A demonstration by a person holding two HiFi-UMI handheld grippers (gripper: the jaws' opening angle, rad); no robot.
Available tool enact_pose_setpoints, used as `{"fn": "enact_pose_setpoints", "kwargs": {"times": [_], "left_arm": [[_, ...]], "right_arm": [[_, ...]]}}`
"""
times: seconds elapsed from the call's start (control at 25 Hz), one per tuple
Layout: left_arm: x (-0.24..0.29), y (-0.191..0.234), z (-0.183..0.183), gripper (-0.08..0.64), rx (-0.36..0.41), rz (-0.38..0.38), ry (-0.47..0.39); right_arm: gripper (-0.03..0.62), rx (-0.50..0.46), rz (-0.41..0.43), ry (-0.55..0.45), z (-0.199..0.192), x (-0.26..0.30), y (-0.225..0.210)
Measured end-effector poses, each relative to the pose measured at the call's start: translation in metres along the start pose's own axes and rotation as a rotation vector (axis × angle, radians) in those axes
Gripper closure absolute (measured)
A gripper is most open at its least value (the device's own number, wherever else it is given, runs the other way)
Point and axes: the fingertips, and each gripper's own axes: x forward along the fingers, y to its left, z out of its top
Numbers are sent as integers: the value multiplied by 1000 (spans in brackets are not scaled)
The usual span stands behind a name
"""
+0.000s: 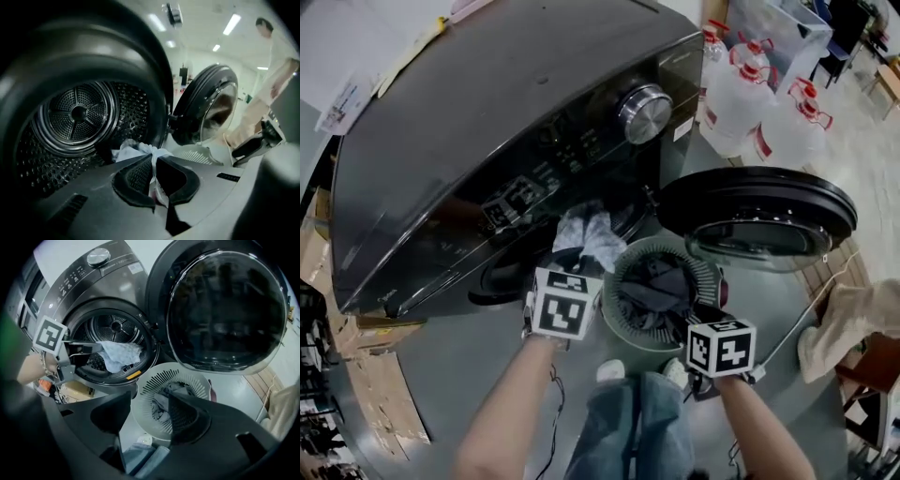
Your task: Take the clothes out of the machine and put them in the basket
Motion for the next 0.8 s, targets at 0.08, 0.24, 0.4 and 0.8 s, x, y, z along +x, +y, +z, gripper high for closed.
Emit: {"fn": "enact_pose_setpoints", "kwargs": {"times": [0.08, 0.24, 0.4, 0.8], "left_arm": [[-13, -9, 5, 551, -14, -9, -21], [-44, -24, 20, 551, 5, -19, -42], [-82, -35, 46, 551, 6, -32, -79], [-170, -50, 94, 551, -10, -41, -148]], "right_arm": [[342, 4, -3, 2, -3, -9, 0], [344, 18, -11, -7, 0, -38, 5], [345, 40, -14, -37, 16, -72, 13], [350, -1, -15, -100, 48, -159, 49]]}}
